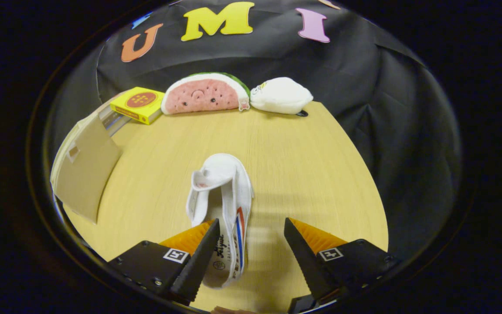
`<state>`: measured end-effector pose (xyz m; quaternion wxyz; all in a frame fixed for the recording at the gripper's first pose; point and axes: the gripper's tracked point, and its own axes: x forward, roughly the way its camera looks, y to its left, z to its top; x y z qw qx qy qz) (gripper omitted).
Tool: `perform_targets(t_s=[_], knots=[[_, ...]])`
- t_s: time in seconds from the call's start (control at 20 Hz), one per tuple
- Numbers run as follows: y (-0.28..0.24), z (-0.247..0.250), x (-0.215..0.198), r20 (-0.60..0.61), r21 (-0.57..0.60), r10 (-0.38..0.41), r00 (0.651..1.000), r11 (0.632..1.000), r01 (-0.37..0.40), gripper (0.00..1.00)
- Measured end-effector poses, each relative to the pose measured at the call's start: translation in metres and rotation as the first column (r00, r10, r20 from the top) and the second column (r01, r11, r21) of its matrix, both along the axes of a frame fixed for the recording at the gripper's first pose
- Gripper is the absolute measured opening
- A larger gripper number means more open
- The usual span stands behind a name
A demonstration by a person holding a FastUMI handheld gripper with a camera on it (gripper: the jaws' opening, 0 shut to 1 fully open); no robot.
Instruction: Open the storage box then place both shoes into the box .Put the left shoe in first, then the right shoe, with the right side of both shoes facing outward in a uniform manner.
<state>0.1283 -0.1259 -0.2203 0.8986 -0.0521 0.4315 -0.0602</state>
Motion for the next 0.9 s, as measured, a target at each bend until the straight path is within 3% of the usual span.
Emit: perform_targets(t_s=[0.15,0.3,0.4,0.45,0.55,0.9], knots=[[-0.004,-0.015,0.015,-0.007,-0.068,0.008,1.000,0.998,-0.009,0.83],[0.015,-0.027,0.017,-0.046,-0.004,0.048,0.998,0.999,-0.049,0.33],[0.016,-0.026,0.018,-0.040,-0.024,0.045,0.998,0.999,-0.046,0.19],[0.008,-0.020,0.020,-0.021,-0.066,0.026,0.999,0.997,-0.027,0.19],[0.005,-0.029,0.020,-0.005,-0.030,-0.035,0.999,0.999,0.035,0.00],[0.011,-0.028,0.016,-0.005,0.182,-0.151,0.989,0.972,0.149,0.01]])
